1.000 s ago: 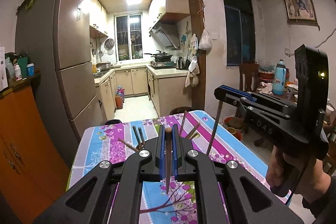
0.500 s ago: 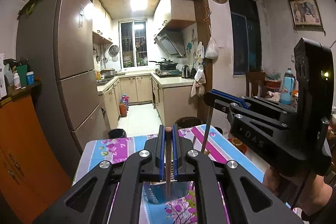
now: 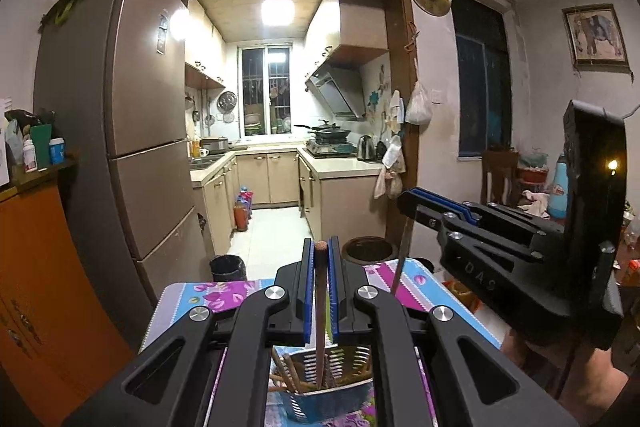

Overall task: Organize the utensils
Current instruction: 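Lower both chopsticks into the holder and open both grippers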

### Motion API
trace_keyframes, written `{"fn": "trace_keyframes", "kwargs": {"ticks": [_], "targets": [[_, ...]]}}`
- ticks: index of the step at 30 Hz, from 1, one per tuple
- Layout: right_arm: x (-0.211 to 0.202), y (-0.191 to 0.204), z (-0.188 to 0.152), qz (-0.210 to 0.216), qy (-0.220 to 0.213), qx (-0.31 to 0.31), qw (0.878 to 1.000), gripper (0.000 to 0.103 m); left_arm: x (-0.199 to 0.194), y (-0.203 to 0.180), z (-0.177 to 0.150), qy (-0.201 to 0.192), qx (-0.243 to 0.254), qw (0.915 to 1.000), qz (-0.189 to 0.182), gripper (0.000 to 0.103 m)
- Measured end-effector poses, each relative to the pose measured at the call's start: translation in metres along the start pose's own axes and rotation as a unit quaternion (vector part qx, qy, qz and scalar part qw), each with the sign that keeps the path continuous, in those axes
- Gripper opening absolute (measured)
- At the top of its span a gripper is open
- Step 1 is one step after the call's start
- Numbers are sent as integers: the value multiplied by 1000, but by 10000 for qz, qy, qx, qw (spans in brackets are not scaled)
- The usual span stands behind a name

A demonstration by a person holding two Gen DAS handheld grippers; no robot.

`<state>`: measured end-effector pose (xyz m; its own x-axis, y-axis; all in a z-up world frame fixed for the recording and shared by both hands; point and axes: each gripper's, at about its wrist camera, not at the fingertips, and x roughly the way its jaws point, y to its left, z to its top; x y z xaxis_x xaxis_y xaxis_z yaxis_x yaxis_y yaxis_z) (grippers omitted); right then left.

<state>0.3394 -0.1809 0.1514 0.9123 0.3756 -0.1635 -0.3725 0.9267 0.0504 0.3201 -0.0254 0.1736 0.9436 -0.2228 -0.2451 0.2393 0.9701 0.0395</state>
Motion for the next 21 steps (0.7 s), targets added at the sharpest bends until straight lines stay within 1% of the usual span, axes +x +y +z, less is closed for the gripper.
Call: {"fn": "trace_keyframes", "kwargs": {"ticks": [5, 12, 16, 21], "targets": [[10, -2, -3, 27, 42, 23, 10000, 5, 16, 4, -6, -16, -70, 10000, 24, 8], [26, -5, -18, 49, 226, 56, 9997, 5, 36, 7, -21, -29, -86, 10000, 14, 8], [35, -6, -26, 87, 354, 96, 9993, 5, 45, 10, -30, 10, -88, 10000, 14, 8], [37, -10, -32, 133, 417, 139, 9989, 6, 57, 17, -34, 84, -127, 9999, 62, 8]]}}
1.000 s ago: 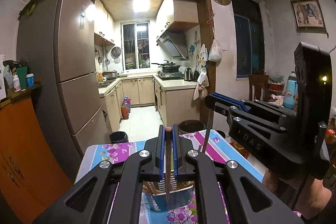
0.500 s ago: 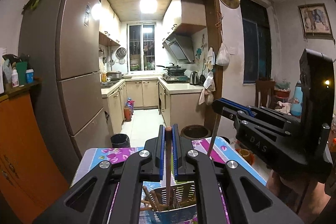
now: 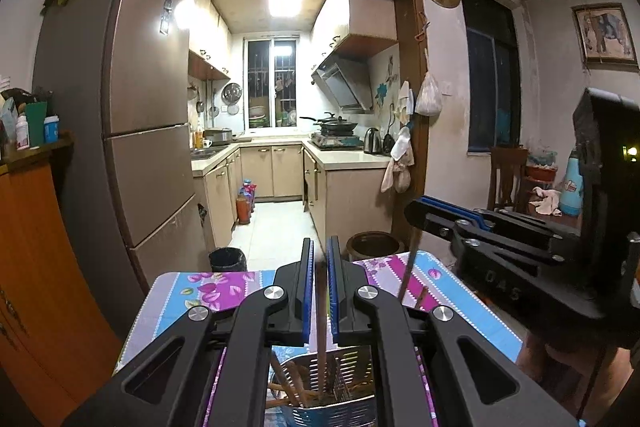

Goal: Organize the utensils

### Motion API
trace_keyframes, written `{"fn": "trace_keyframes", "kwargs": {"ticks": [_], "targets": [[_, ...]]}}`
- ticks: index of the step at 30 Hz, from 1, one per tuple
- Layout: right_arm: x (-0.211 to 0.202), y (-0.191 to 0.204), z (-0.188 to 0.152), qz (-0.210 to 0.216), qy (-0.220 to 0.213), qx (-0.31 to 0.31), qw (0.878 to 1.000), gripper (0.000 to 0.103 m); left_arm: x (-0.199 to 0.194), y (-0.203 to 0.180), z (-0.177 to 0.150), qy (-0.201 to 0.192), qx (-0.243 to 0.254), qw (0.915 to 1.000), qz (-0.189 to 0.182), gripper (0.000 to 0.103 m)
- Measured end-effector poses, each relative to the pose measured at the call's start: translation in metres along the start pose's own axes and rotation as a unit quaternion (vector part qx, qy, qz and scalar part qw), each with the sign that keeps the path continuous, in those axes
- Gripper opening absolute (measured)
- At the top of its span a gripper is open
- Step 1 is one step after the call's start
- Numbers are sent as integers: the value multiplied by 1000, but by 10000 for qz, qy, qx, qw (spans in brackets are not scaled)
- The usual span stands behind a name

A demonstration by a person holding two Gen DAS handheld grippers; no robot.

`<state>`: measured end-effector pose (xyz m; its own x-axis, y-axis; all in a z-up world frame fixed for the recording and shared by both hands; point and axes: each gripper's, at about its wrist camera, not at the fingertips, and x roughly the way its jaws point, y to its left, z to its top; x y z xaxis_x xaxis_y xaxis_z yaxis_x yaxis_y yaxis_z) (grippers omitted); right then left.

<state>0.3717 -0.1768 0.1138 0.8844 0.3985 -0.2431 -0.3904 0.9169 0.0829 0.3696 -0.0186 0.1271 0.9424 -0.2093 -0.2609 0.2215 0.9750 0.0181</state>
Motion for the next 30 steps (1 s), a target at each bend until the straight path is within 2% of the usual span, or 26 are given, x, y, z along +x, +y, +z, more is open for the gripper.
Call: {"fn": "trace_keyframes", "kwargs": {"ticks": [1, 2, 3, 5, 7, 9, 11, 14, 16, 18, 19, 21, 26, 30], "targets": [[0, -2, -1, -10, 3, 13, 10000, 6, 1, 1, 0, 12, -12, 10000, 13, 9], [-1, -3, -1, -22, -1, 34, 10000, 11, 2, 2, -1, 21, -35, 10000, 35, 15], [-2, -4, -1, -31, -18, 54, 10000, 25, 2, 3, -2, 18, -57, 10000, 38, 25], [-7, -6, -1, -11, -98, 129, 9999, 42, 2, 5, -2, -9, -112, 9999, 45, 32], [-13, -6, 1, -28, -159, 134, 9998, 43, 0, 6, -3, -17, -142, 9999, 52, 34], [-22, -6, 3, -36, -239, 146, 9996, 53, -2, 7, -3, -34, -156, 9998, 76, 39], [-31, -4, 5, -23, -314, 155, 9994, 56, -6, 8, -4, -50, -184, 9998, 79, 40], [-50, -4, 4, -9, -454, 190, 9988, 68, -19, 9, -6, -126, -199, 9996, 140, 44], [-65, -1, 0, -6, -540, 190, 9984, 74, -36, 10, -10, -250, -178, 9993, 203, 50], [-84, 3, -7, -37, -637, 159, 9978, 88, -53, 10, -15, -358, -185, 9988, 263, 62], [-93, 5, -11, -91, -697, 122, 9975, 91, -63, 12, -17, -434, -177, 9984, 306, 65], [-111, 12, -19, -194, -833, -12, 9963, 97, -84, 14, -24, -598, -184, 9972, 417, 79], [-145, 23, -43, -324, -975, -133, 9946, 97, -130, 15, -44, -901, -107, 9938, 640, 96], [-170, 33, -63, -448, -1024, -233, 9935, 97, -170, 16, -65, -1146, -99, 9903, 783, 98]]}}
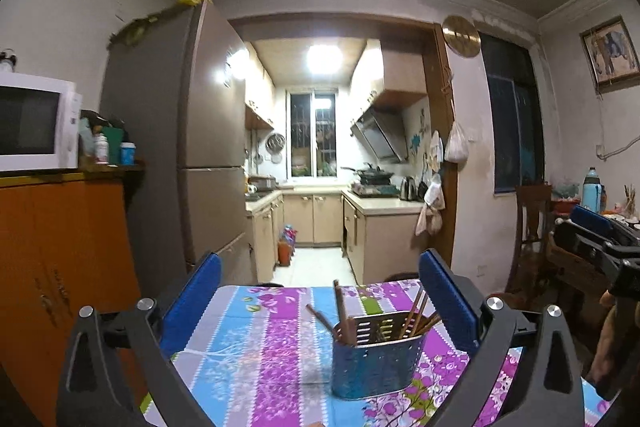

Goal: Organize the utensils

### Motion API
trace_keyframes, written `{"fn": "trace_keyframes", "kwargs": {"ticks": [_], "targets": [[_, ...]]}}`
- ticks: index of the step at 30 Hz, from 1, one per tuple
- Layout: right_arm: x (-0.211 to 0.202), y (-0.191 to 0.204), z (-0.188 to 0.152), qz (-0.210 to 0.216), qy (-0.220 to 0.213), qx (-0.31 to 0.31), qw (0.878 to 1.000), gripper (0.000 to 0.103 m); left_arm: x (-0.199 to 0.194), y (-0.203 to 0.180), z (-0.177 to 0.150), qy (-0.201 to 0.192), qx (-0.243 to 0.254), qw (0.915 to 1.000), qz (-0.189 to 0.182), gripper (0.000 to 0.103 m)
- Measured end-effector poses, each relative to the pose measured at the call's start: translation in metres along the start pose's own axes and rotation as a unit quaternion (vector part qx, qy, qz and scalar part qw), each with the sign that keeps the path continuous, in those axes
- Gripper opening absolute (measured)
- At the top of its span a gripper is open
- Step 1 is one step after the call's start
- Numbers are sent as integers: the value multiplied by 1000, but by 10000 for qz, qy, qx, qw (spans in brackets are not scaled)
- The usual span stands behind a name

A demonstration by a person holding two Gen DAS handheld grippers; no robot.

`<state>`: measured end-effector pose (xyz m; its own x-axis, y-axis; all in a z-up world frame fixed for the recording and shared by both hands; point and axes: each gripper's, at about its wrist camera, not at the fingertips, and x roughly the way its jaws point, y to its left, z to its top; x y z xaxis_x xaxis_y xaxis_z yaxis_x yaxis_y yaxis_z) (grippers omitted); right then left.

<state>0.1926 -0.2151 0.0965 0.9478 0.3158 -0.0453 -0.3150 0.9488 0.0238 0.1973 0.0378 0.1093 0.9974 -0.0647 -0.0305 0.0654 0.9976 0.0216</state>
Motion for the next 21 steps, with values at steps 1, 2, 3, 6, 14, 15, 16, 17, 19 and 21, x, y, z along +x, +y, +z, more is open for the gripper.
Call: {"fn": "trace_keyframes", "kwargs": {"ticks": [1, 2, 3, 6, 14, 15, 16, 17, 19, 21], "targets": [[-10, 3, -5, -32, -33, 1, 10000, 97, -11, 3, -3, -90, -39, 9999, 68, 98], [-19, 7, -10, -55, -51, -9, 10000, 97, -27, 5, -9, -216, -103, 9996, 149, 98], [-29, 12, -17, -157, -39, -46, 9999, 97, -36, 7, -13, -274, -145, 9993, 187, 98], [-54, 26, -35, -333, -56, -61, 9994, 97, -69, 4, -33, -336, -67, 9989, 321, 98], [-106, 61, -85, -914, 225, -89, 9955, 98, -127, -9, -88, 97, 61, 9992, 385, 98], [-111, 64, -92, -914, 274, -77, 9954, 98, -135, -10, -94, 107, 79, 9988, 478, 98], [-117, 66, -97, -918, 305, -71, 9953, 98, -142, -8, -99, 127, 46, 9985, 533, 98], [-122, 68, -102, -908, 323, -69, 9953, 98, -146, -8, -101, 142, -5, 9985, 530, 98], [-134, 74, -111, -878, 294, -94, 9957, 98, -162, -12, -109, 52, -41, 9989, 461, 98], [-146, 79, -118, -901, 214, -102, 9957, 98, -177, -20, -116, -86, 54, 9991, 414, 98]]}}
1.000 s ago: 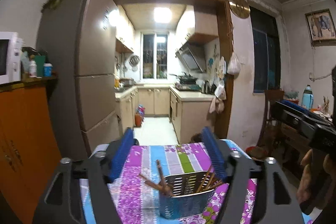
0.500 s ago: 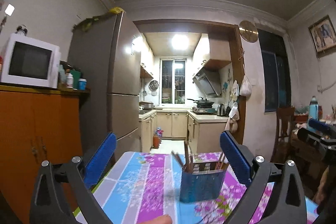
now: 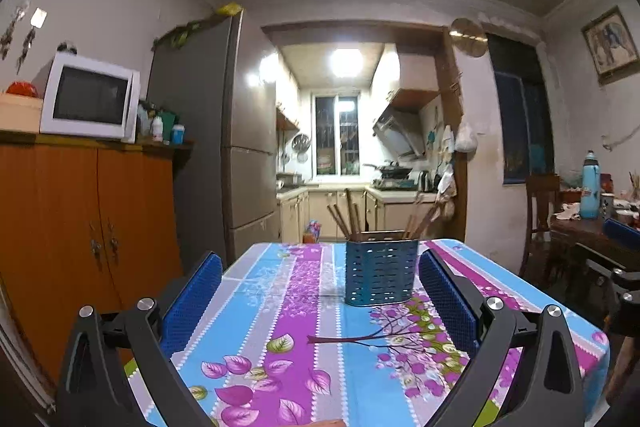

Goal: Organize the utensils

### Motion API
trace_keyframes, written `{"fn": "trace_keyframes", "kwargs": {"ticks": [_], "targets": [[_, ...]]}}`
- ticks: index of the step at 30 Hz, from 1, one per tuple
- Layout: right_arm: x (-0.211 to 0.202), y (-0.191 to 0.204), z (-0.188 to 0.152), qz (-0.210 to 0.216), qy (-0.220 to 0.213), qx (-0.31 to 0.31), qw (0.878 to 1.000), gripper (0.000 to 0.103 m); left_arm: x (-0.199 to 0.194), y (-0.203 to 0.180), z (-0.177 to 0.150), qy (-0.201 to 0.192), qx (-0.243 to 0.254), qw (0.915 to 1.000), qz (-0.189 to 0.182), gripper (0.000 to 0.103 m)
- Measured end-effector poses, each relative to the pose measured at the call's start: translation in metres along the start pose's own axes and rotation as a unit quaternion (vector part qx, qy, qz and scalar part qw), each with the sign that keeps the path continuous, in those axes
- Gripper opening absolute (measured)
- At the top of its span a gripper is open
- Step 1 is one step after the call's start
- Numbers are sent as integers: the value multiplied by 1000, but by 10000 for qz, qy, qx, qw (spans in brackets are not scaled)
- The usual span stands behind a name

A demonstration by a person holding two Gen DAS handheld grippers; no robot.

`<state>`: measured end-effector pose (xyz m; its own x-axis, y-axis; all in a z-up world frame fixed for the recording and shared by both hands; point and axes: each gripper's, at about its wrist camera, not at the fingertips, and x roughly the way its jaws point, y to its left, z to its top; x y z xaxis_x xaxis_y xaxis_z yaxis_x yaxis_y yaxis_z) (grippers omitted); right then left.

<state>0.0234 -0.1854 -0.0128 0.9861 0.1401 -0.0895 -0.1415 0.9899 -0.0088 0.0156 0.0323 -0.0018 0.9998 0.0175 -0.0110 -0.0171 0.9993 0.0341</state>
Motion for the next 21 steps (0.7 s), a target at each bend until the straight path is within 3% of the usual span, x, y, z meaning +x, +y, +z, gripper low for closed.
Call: {"fn": "trace_keyframes", "kwargs": {"ticks": [5, 21], "targets": [[-19, 0, -9, 55, -3, 104, 9999, 98, -26, -8, -11, 21, 25, 9996, -285, 98], [-69, 2, -22, -73, -234, 46, 9997, 98, -73, -13, -15, -101, 94, 9993, -351, 98]]}}
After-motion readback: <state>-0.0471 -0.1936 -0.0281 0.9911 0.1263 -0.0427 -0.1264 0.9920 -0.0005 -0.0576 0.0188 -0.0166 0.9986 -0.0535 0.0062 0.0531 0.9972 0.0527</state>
